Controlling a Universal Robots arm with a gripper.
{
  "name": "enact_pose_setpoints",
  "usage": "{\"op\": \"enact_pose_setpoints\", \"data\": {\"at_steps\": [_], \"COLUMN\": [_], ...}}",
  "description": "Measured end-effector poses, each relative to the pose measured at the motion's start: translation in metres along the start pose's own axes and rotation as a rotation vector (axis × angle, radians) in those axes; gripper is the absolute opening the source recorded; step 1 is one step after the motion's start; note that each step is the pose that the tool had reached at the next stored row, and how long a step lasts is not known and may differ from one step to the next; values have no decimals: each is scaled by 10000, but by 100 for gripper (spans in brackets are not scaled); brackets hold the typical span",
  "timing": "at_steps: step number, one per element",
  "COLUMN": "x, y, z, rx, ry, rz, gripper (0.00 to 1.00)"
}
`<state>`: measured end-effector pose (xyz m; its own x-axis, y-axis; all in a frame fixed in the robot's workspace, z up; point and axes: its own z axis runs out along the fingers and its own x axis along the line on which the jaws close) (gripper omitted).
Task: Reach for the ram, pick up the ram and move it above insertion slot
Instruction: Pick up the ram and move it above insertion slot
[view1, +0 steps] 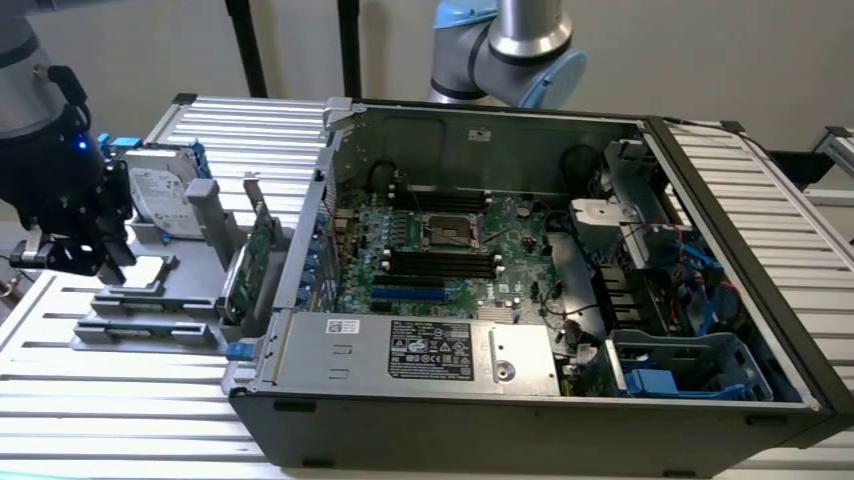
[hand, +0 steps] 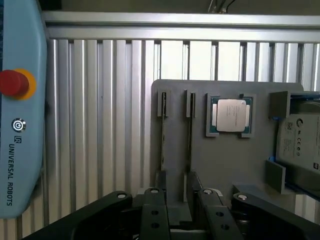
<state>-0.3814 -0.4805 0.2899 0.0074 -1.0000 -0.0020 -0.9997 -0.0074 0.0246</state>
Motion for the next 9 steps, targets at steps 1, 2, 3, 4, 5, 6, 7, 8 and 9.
{"op": "enact_pose_setpoints", "data": {"at_steps": [1, 2, 3, 4, 5, 6, 7, 8, 9], "x": [13, 28, 41, 54, 66, 77, 88, 98, 107], "y": [-1, -2, -2, -2, -3, -3, -3, -4, -4], "z": [18, 37, 55, 75, 93, 111, 129, 147, 164], "rx": [1, 2, 2, 2, 3, 2, 3, 3, 2], "ry": [-4, -8, -11, -14, -16, -18, -19, -20, -19], "rz": [-1, 0, 0, 0, 0, 0, -1, -1, 0], "gripper": [31, 31, 31, 31, 31, 31, 31, 31, 31]}}
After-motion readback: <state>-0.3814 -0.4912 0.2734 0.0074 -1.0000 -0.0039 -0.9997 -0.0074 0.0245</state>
